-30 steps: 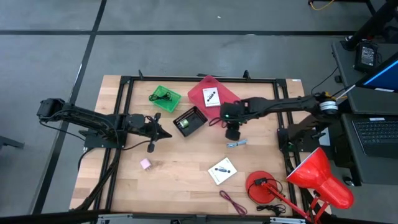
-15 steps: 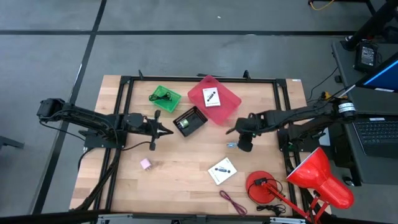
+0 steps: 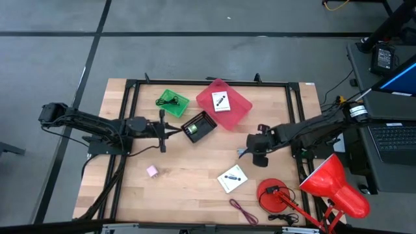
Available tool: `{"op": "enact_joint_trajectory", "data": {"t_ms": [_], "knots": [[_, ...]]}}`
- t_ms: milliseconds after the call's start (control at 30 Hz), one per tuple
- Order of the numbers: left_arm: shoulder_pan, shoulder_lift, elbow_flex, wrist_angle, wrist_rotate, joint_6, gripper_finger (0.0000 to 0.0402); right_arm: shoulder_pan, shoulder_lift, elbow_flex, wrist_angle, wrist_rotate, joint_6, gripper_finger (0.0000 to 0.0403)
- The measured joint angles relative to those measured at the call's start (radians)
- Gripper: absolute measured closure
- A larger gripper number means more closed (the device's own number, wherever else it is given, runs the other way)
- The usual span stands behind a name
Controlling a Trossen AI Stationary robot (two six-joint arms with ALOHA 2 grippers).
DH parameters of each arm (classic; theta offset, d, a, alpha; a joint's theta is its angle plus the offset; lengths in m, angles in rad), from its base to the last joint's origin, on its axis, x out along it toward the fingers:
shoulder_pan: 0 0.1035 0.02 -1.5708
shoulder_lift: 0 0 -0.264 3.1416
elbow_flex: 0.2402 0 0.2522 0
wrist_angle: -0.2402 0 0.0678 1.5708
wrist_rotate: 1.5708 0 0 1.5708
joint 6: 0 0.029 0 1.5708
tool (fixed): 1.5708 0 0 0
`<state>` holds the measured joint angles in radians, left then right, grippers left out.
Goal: Pick and place items into bin
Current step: Put the blue charger cable into the green bin
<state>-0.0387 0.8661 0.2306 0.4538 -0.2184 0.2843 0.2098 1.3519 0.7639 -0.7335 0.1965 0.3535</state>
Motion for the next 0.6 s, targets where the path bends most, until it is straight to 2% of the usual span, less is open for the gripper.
{"op": "enact_joint_trajectory", "data": {"t_ms": [167, 600], "knots": [[0.000, 0.000, 0.000, 0.007, 0.001, 0.003, 0.0398, 0.001, 0.037, 0.000, 0.004, 0.023, 0.006, 0.0270], [0.000, 0.000, 0.000, 0.007, 0.003, -0.001, 0.0398, 0.001, 0.148, 0.000, 0.009, -0.004, -0.007, 0.0269]]}}
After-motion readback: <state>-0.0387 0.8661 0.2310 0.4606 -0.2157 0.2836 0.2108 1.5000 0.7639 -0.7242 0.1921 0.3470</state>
